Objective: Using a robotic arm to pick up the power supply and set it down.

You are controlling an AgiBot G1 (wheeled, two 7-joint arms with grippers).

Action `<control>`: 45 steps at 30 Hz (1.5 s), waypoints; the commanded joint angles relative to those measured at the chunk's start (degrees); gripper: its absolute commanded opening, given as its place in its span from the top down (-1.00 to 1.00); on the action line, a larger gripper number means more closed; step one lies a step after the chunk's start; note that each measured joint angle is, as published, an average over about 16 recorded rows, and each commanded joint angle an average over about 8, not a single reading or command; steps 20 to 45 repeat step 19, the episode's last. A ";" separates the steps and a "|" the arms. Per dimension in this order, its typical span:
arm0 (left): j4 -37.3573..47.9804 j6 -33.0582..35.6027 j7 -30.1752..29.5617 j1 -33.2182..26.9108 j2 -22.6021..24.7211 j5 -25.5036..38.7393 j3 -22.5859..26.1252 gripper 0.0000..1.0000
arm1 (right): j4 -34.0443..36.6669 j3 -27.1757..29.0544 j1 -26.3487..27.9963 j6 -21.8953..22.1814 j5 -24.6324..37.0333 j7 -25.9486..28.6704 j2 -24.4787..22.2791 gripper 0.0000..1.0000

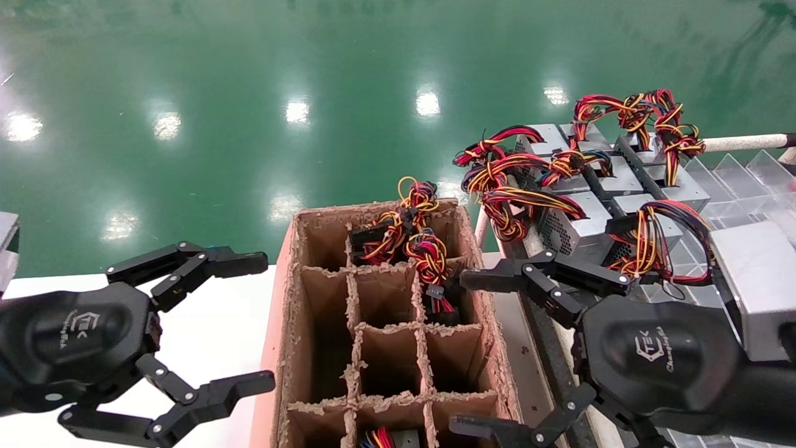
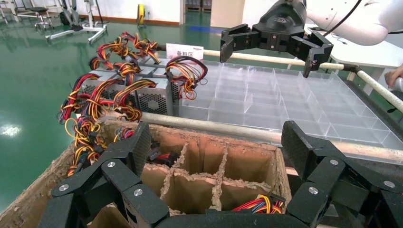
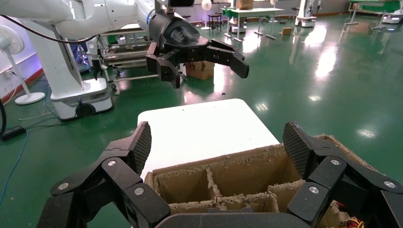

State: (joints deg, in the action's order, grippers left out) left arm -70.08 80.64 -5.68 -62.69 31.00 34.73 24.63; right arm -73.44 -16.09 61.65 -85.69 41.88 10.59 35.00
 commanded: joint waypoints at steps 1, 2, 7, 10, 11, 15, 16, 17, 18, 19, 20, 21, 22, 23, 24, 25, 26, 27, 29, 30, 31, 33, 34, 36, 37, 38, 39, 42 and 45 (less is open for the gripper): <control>0.00 0.00 0.00 0.00 0.00 0.00 0.00 -1.00 | 0.01 -0.01 0.01 0.00 0.01 -0.01 0.00 -1.00; 0.00 0.00 0.00 0.00 0.00 0.00 0.00 -1.00 | 0.01 -0.01 0.01 0.00 0.01 -0.01 0.00 -1.00; 0.00 0.00 0.00 0.00 0.00 0.00 0.00 -1.00 | 0.03 -0.03 0.02 0.00 0.01 -0.03 0.00 -1.00; 0.00 0.00 0.00 0.00 0.00 0.00 0.00 -1.00 | 0.04 -0.03 0.03 0.00 0.01 -0.03 0.00 -1.00; 0.00 0.00 0.00 0.00 0.00 0.00 0.00 -1.00 | 0.04 -0.03 0.04 0.00 0.01 -0.03 0.00 -1.00; 0.00 0.00 0.00 0.00 0.00 0.00 0.00 -1.00 | 0.04 -0.03 0.05 0.00 0.01 -0.03 0.00 -1.00; 0.00 0.00 0.00 0.00 0.00 0.00 0.00 -1.00 | 0.04 -0.03 0.05 0.00 0.01 -0.03 0.00 -1.00; 0.00 0.00 0.00 0.00 0.00 0.00 0.00 -1.00 | 0.04 -0.03 0.05 0.00 0.01 -0.03 0.00 -1.00; 0.00 0.00 0.00 0.00 0.00 0.00 0.00 -1.00 | 0.04 -0.03 0.05 0.00 0.01 -0.03 0.00 -1.00; 0.00 0.00 0.00 0.00 0.00 0.00 0.00 -1.00 | 0.04 -0.03 0.06 0.00 0.01 -0.03 0.00 -1.00; 0.00 0.00 0.00 0.00 0.00 0.00 0.00 -1.00 | 0.04 -0.03 0.06 0.00 0.01 -0.03 0.00 -1.00; 0.00 0.00 0.00 0.00 0.00 0.00 0.00 -1.00 | 0.04 -0.03 0.06 0.00 0.01 -0.03 0.00 -1.00; 0.00 0.00 0.00 0.00 0.00 0.00 0.00 -1.00 | 0.04 -0.03 0.06 0.00 0.01 -0.03 0.00 -1.00; 0.00 0.00 0.00 0.00 0.00 0.00 0.00 -1.00 | 0.04 -0.03 0.06 0.00 0.01 -0.03 0.00 -1.00; 0.00 0.00 0.00 0.00 0.00 0.00 0.00 -1.00 | 0.04 -0.03 0.06 0.00 0.01 -0.03 0.00 -1.00; 0.00 0.00 0.00 0.00 0.00 0.00 0.00 -1.00 | 0.04 -0.03 0.06 0.00 0.01 -0.03 0.00 -1.00; 0.00 0.00 0.00 0.00 0.00 0.00 0.00 -1.00 | 0.04 -0.03 0.06 0.00 0.01 -0.03 0.00 -1.00; 0.00 0.00 0.00 0.00 0.00 0.00 0.00 -1.00 | 0.04 -0.03 0.06 0.00 0.01 -0.03 0.00 -1.00; 0.00 0.00 0.00 0.00 0.00 0.00 0.00 -1.00 | 0.04 -0.03 0.06 0.00 0.01 -0.03 0.00 -1.00; 0.00 0.00 0.00 0.00 0.00 0.00 0.00 -1.00 | 0.04 -0.03 0.06 0.00 0.01 -0.03 0.00 -1.00; 0.00 0.00 0.00 0.00 0.00 0.00 0.00 -1.00 | 0.04 -0.03 0.06 0.00 0.01 -0.03 0.00 -1.00; 0.00 0.00 0.00 0.00 0.00 0.00 0.00 -1.00 | 0.04 -0.03 0.06 0.00 0.01 -0.03 0.00 -1.00; 0.00 0.00 0.00 0.00 0.00 0.00 0.00 -1.00 | 0.04 -0.03 0.06 0.00 0.01 -0.03 0.00 -1.00; 0.00 0.00 0.00 0.00 0.00 0.00 0.00 -1.00 | 0.04 -0.03 0.06 0.00 0.01 -0.03 0.00 -1.00; 0.00 0.00 0.00 0.00 0.00 0.00 0.00 -1.00 | 0.04 -0.03 0.06 0.00 0.01 -0.03 0.00 -1.00; 0.00 0.00 0.00 0.00 0.00 0.00 0.00 -1.00 | 0.04 -0.03 0.06 0.00 0.01 -0.03 0.00 -1.00; 0.00 0.00 0.00 0.00 0.00 0.00 0.00 -1.00 | 0.04 -0.03 0.06 0.00 0.01 -0.03 0.00 -1.00; 0.00 0.00 0.00 0.00 0.00 0.00 0.00 -1.00 | 0.04 -0.03 0.06 0.00 0.01 -0.03 0.00 -1.00; 0.00 0.00 0.00 0.00 0.00 0.00 0.00 -1.00 | 0.04 -0.03 0.06 0.00 0.01 -0.03 0.00 -1.00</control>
